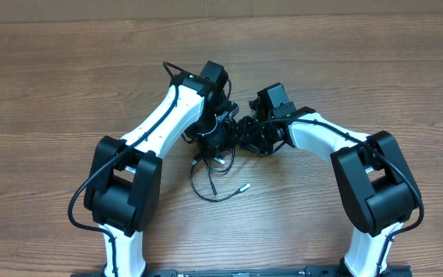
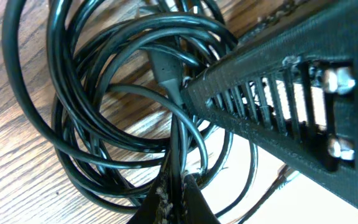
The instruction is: Untangle cables
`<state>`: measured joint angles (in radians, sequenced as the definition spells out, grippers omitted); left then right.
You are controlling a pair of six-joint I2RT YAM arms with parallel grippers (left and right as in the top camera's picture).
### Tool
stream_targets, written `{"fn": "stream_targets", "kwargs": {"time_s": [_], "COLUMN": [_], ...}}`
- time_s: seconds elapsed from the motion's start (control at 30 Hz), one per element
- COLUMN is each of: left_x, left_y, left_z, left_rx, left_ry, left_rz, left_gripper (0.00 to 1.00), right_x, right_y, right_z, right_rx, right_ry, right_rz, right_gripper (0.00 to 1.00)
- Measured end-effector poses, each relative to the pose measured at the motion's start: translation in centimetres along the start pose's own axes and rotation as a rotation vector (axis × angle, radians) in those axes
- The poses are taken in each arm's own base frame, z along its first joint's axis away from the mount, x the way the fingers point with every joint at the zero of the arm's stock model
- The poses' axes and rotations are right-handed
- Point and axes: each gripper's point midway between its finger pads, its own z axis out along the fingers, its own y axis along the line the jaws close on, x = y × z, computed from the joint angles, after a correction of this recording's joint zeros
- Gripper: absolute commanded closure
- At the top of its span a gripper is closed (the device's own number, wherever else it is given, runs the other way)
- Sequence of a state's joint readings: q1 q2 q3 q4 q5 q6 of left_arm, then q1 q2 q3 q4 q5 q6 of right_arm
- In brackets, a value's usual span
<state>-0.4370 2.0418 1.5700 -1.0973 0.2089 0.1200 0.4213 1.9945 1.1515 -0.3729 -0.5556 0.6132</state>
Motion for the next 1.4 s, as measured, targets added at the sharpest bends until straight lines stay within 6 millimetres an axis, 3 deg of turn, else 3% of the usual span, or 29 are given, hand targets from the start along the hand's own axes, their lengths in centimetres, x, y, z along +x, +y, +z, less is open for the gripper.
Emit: {"fn": "stream_targets", "kwargs": {"time_s": [0.23, 0.43, 0.73, 0.9, 1.17, 1.23, 1.3, 1.33, 1.4], "left_x": [-0.3, -0.8, -0.5, -0.2, 1.3, 1.8, 2.2, 2.6, 3.1], "left_y": [0.7, 1.2, 1.5, 2.8, 8.2, 9.0, 9.6, 10.1, 10.9], "left_z": [-0.5, -1.9, -3.8, -3.4, -2.1, -2.0, -2.0, -2.0, -2.1], "left_rx": [0.079, 0.269, 0.44, 0.379, 0.072, 0.024, -0.014, -0.052, -0.09], "left_ry": [-0.029, -0.105, -0.168, -0.151, -0.056, -0.04, -0.026, -0.012, 0.001], "left_rz": [-0.036, -0.055, -0.042, -0.063, -0.303, -0.353, -0.392, -0.413, -0.446], "left_gripper": [0.96, 0.96, 0.96, 0.96, 0.96, 0.92, 0.63, 0.56, 0.54], "right_x": [-0.2, -0.7, -1.2, -1.3, -1.2, -1.2, -1.2, -1.2, -1.2], "right_y": [-0.1, -0.6, -1.2, -1.3, -1.2, -1.1, -1.1, -1.2, -1.2], "right_z": [0.1, 0.0, 0.0, 0.0, 0.1, 0.1, 0.1, 0.1, 0.1], "right_rx": [0.007, 0.036, 0.068, 0.078, 0.077, 0.076, 0.076, 0.077, 0.078], "right_ry": [-0.011, -0.039, -0.068, -0.077, -0.076, -0.076, -0.076, -0.075, -0.076], "right_rz": [-0.013, 0.008, 0.038, 0.052, 0.052, 0.052, 0.052, 0.053, 0.055], "right_gripper": [0.66, 0.7, 0.87, 0.96, 0.96, 0.96, 0.96, 0.96, 0.96]}}
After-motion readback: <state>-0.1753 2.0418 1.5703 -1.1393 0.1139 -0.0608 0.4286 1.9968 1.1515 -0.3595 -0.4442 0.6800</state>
